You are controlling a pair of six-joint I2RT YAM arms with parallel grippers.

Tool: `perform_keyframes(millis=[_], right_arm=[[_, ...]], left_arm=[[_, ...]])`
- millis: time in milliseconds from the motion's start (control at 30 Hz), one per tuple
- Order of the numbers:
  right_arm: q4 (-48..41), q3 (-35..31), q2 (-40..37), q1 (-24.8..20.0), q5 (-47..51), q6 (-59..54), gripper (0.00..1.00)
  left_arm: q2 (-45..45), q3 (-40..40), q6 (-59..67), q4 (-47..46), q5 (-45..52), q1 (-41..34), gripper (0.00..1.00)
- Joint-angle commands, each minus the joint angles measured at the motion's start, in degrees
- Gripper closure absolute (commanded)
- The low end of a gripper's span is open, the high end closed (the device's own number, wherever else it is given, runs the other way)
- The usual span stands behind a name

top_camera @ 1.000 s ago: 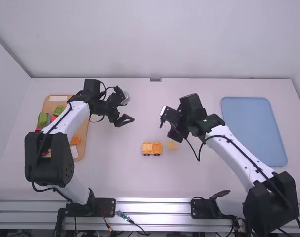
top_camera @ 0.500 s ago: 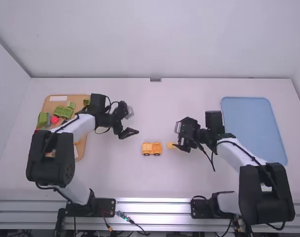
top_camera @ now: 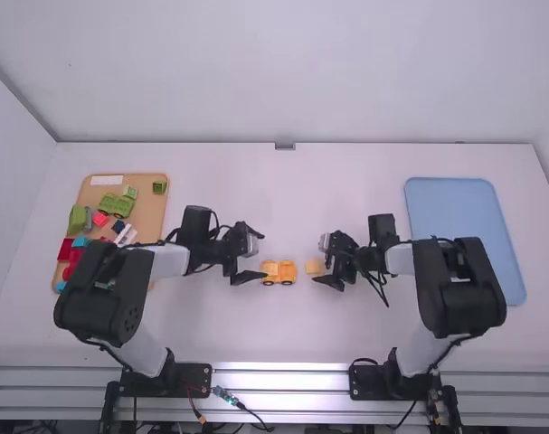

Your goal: Assemble lego blocks to make yellow taxi

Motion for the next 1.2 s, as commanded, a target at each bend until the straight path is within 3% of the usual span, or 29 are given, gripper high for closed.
perform_keyframes(millis=[0, 300, 367, 500, 667, 733, 1033, 1167], right_arm=[[0.0, 2.0, 2.8, 0.9, -1.1, -0.9, 0.06], [-0.2, 3.5, 5.9, 2.3, -1.0, -3.7, 0.23], [-0.2, 3.4, 5.9, 1.9, -1.0, -5.1, 0.38], [-0.5, 2.9, 6.0, 1.7, -1.0, -5.0, 0.52], [-0.6, 2.8, 6.0, 1.7, -1.0, -5.0, 0.52], [-0.7, 2.8, 6.0, 1.7, 0.2, -5.0, 0.46], [-1.9, 2.8, 6.0, 2.1, 2.5, -5.1, 0.47], [-1.9, 2.8, 6.0, 2.1, 2.4, -5.0, 0.65]], left_arm=[[0.1, -3.0, 0.9, 2.4, 3.2, -0.1, 0.01], [4.0, -4.4, -1.5, 9.6, 3.0, -2.4, 0.0], [7.8, -2.0, -1.5, 9.6, 2.4, -3.6, 0.0], [10.9, 0.3, -4.0, 9.5, 1.7, -3.8, 0.0], [12.2, 1.0, -3.4, 9.0, 1.6, -3.8, 0.01], [13.0, 0.9, -2.2, 9.2, 1.5, -4.3, 0.01], [14.7, 0.9, -1.5, 10.2, -0.5, -5.3, 0.01], [14.7, 1.1, -1.4, 9.8, 0.1, -5.5, 0.01]])
